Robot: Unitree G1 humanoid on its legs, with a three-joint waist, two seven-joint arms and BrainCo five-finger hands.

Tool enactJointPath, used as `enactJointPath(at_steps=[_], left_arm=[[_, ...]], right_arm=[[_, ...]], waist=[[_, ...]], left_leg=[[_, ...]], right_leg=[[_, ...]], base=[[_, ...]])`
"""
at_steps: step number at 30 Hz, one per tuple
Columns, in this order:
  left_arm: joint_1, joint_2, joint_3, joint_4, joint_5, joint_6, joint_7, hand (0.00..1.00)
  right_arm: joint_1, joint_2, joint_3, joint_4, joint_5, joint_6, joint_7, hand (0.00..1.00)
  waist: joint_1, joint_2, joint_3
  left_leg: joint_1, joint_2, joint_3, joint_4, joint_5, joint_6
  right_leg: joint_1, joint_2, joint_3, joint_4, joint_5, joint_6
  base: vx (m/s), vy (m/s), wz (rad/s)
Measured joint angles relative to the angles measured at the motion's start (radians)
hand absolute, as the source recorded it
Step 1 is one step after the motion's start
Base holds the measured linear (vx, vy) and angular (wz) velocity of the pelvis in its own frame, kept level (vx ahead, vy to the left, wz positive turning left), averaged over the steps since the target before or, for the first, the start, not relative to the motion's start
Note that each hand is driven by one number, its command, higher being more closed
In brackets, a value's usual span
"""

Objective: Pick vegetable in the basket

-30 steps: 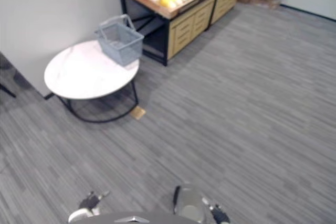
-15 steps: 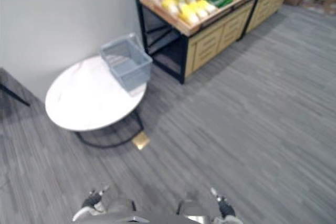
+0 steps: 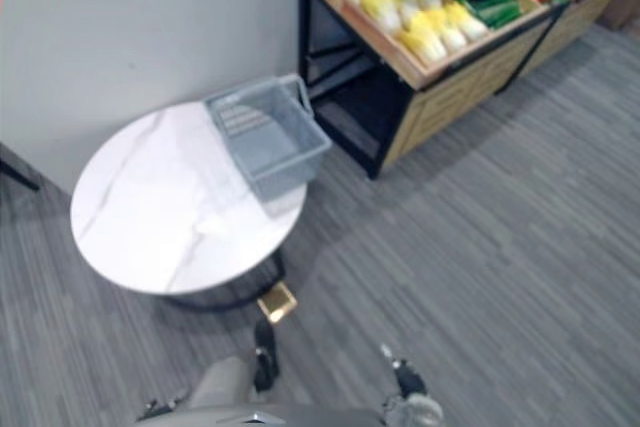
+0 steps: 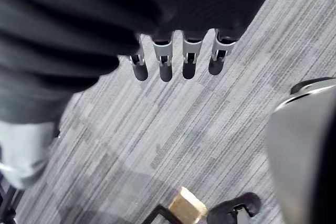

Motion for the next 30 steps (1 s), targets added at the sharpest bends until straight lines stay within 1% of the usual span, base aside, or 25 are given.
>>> enactJointPath(at_steps=[1,2,3,4,6,7,8,9,10,11,12,13,14,15,17,18,19,20,21,23,24,26,27,28,30], left_arm=[[0.005,0.008,-0.029,0.005,0.002,0.008,-0.001,0.00],[0.010,0.019,-0.053,0.005,0.003,0.018,-0.003,0.00],[0.009,0.025,-0.066,0.005,0.003,0.020,-0.003,0.00],[0.002,0.031,-0.086,0.005,0.002,0.019,-0.004,0.00],[-0.010,0.037,-0.100,0.004,0.002,0.017,-0.005,0.00],[-0.025,0.036,-0.095,0.002,0.002,0.016,-0.005,0.00],[-0.036,0.033,-0.092,0.002,0.002,0.017,-0.003,0.00],[-0.039,0.031,-0.086,0.002,0.002,0.016,-0.002,0.00],[-0.044,0.021,-0.063,-0.005,0.002,0.014,-0.001,0.00],[-0.046,0.013,-0.047,-0.006,0.002,0.013,0.000,0.00],[-0.053,0.008,-0.031,-0.006,0.002,0.012,0.002,0.00],[-0.051,0.003,-0.017,-0.007,0.002,0.012,0.002,0.00],[-0.039,-0.013,0.024,-0.008,0.001,0.012,0.006,0.00],[-0.032,-0.018,0.039,-0.012,-0.001,0.013,0.009,0.00],[-0.013,-0.024,0.073,-0.036,-0.004,0.012,0.010,0.00],[-0.006,-0.022,0.094,-0.036,-0.008,0.012,0.010,0.00],[0.001,-0.050,0.101,-0.028,-0.011,0.014,0.009,0.00],[0.004,-0.062,0.101,-0.023,-0.013,0.010,0.007,0.00],[0.002,-0.074,0.101,-0.008,-0.017,0.011,0.001,0.00],[0.001,-0.073,0.088,-0.002,-0.017,0.011,-0.003,0.00],[0.000,-0.072,0.080,-0.001,-0.017,0.011,-0.005,0.00],[-0.003,-0.060,0.017,-0.004,-0.018,0.006,-0.011,0.00],[-0.005,-0.046,-0.001,-0.004,-0.017,0.005,-0.010,0.00],[-0.008,-0.036,-0.037,-0.005,-0.017,0.005,-0.009,0.00],[-0.008,-0.030,-0.062,-0.006,-0.015,0.004,-0.004,0.00]], right_arm=[[0.012,-0.001,-0.006,0.000,-0.002,-0.001,0.000,0.00],[0.020,-0.001,-0.009,0.000,-0.003,-0.002,0.001,0.00],[0.028,-0.001,-0.008,-0.001,-0.003,-0.002,0.000,0.00],[0.040,-0.002,-0.001,-0.003,-0.002,-0.002,0.000,0.00],[0.051,0.001,-0.001,-0.004,-0.002,-0.001,0.001,0.00],[0.054,0.002,-0.002,-0.004,0.000,-0.001,0.002,0.00],[0.052,0.001,-0.002,-0.004,0.003,-0.001,0.001,0.00],[0.051,0.001,-0.002,-0.005,0.004,-0.001,0.001,0.00],[0.047,0.001,-0.003,-0.008,0.006,-0.003,0.000,0.00],[0.047,0.001,-0.004,-0.011,0.007,-0.005,0.000,0.00],[0.049,0.000,-0.004,-0.015,0.008,-0.006,0.000,0.00],[0.051,0.000,-0.004,-0.017,0.010,-0.006,-0.001,0.00],[0.055,-0.002,-0.001,-0.018,0.013,-0.006,-0.001,0.00],[0.058,-0.002,0.003,-0.023,0.016,-0.006,-0.002,0.00],[0.064,0.001,0.031,-0.026,0.034,-0.006,-0.002,0.00],[0.069,0.002,0.049,-0.026,0.053,-0.006,0.000,0.00],[0.069,-0.021,0.052,-0.026,0.063,-0.007,0.002,0.00],[0.066,-0.037,0.061,-0.026,0.068,-0.008,0.002,0.00],[0.048,-0.061,0.088,-0.026,0.083,-0.010,0.004,0.00],[0.025,-0.073,0.131,-0.043,0.083,-0.021,0.012,0.00],[0.020,-0.082,0.146,-0.047,0.083,-0.026,0.020,0.00],[0.014,-0.089,0.184,-0.053,0.082,-0.036,0.025,0.00],[0.017,-0.089,0.192,-0.059,0.080,-0.037,0.024,0.00],[0.016,-0.097,0.208,-0.097,0.076,-0.038,0.021,0.00],[0.008,-0.119,0.239,-0.184,0.057,-0.038,0.014,0.00]], waist=[[-0.002,0.004,0.005],[-0.017,0.007,0.007],[-0.024,0.005,0.006],[-0.034,0.006,0.007],[-0.043,0.008,0.008],[-0.045,0.009,0.008],[-0.047,0.010,0.009],[-0.049,0.011,0.008],[-0.047,0.011,0.008],[-0.045,0.012,0.008],[-0.041,0.013,0.007],[-0.039,0.015,0.006],[-0.033,0.023,0.008],[-0.033,0.023,0.007],[-0.034,0.008,-0.003],[-0.033,-0.003,-0.015],[-0.032,0.045,-0.031],[-0.030,0.062,-0.041],[-0.031,0.096,-0.047],[-0.035,0.098,-0.042],[-0.038,0.099,-0.038],[-0.040,0.091,-0.029],[-0.042,0.086,-0.026],[-0.037,0.084,-0.024],[-0.037,0.084,-0.023]], left_leg=[[0.061,-0.008,-0.010,-0.004,-0.042,-0.002],[0.129,-0.021,-0.027,-0.012,-0.071,-0.002],[0.164,-0.027,-0.037,-0.020,-0.080,-0.003],[0.227,-0.036,-0.056,-0.044,-0.095,-0.006],[0.288,-0.041,-0.073,-0.075,-0.102,-0.013],[0.324,-0.047,-0.094,-0.100,-0.103,-0.015],[0.352,-0.052,-0.119,-0.116,-0.106,-0.020],[0.359,-0.052,-0.134,-0.121,-0.110,-0.026],[0.367,-0.051,-0.158,-0.122,-0.121,-0.042],[0.367,-0.049,-0.182,-0.121,-0.131,-0.057],[0.366,-0.044,-0.210,-0.119,-0.145,-0.070],[0.367,-0.036,-0.220,-0.116,-0.155,-0.077],[0.367,0.004,-0.250,-0.093,-0.194,-0.109],[0.367,0.018,-0.261,-0.084,-0.206,-0.124],[0.370,0.051,-0.279,-0.067,-0.234,-0.168],[0.378,0.073,-0.294,-0.070,-0.249,-0.201],[0.393,0.138,-0.300,-0.093,-0.233,-0.222],[0.395,0.162,-0.289,-0.108,-0.209,-0.238],[0.404,0.195,-0.271,-0.134,-0.128,-0.261],[0.371,0.207,-0.274,-0.084,-0.056,-0.256],[0.353,0.212,-0.282,-0.049,-0.040,-0.251],[0.311,0.216,-0.278,0.026,0.064,-0.238],[0.311,0.218,-0.253,0.029,0.088,-0.236],[0.295,0.232,-0.169,0.050,0.110,-0.216],[0.272,0.226,-0.097,0.045,0.087,-0.218]], right_leg=[[-0.065,-0.007,0.037,0.196,0.105,0.068],[-0.138,-0.019,0.027,0.397,0.102,0.076],[-0.172,-0.025,0.012,0.471,0.093,0.061],[-0.233,-0.034,-0.034,0.568,0.059,0.025],[-0.291,-0.043,-0.095,0.569,-0.022,0.013],[-0.329,-0.057,-0.149,0.489,-0.071,-0.001],[-0.339,-0.059,-0.185,0.349,-0.086,-0.019],[-0.332,-0.058,-0.201,0.256,-0.087,-0.019],[-0.322,-0.049,-0.200,0.065,-0.084,-0.017],[-0.312,-0.041,-0.179,-0.082,-0.076,-0.017],[-0.302,-0.036,-0.137,-0.231,-0.066,-0.002],[-0.301,-0.037,-0.118,-0.283,-0.059,-0.005],[-0.303,-0.038,-0.083,-0.371,-0.013,-0.009],[-0.304,-0.038,-0.079,-0.383,-0.006,-0.003],[-0.302,-0.040,-0.078,-0.390,-0.006,0.001],[-0.302,-0.046,-0.101,-0.381,0.070,0.061],[-0.302,0.011,-0.136,-0.350,0.069,0.028],[-0.307,0.035,-0.145,-0.347,0.059,0.011],[-0.299,0.065,-0.168,-0.328,0.038,-0.016],[-0.274,0.072,-0.201,-0.332,0.018,-0.046],[-0.256,0.071,-0.218,-0.337,0.014,-0.053],[-0.169,0.061,-0.291,-0.358,-0.013,-0.070],[-0.147,0.054,-0.311,-0.367,-0.022,-0.070],[-0.114,0.055,-0.348,-0.399,-0.031,-0.074],[-0.112,0.055,-0.366,-0.423,-0.033,-0.072]], base=[[0.61,0.286,0.26],[0.47,0.209,0.24],[0.45,0.159,0.44],[0.35,0.094,0.41],[0.34,0.044,0.50],[0.41,-0.020,0.67],[0.35,-0.026,0.66],[0.31,-0.107,0.63],[0.23,-0.124,0.58],[0.39,-0.282,0.66],[0.28,-0.271,0.56],[0.42,-0.452,0.58],[0.30,-0.378,0.42],[0.35,-0.507,0.42],[0.24,-0.415,0.30],[0.29,-0.443,0.39],[0.45,-0.614,0.31],[0.38,-0.422,0.24],[0.37,-0.405,0.11],[0.28,-0.346,0.31],[0.27,-0.406,0.67],[0.20,-0.333,1.00],[0.12,-0.244,1.07],[0.06,-0.158,0.72],[0.03,-0.136,0.48]])
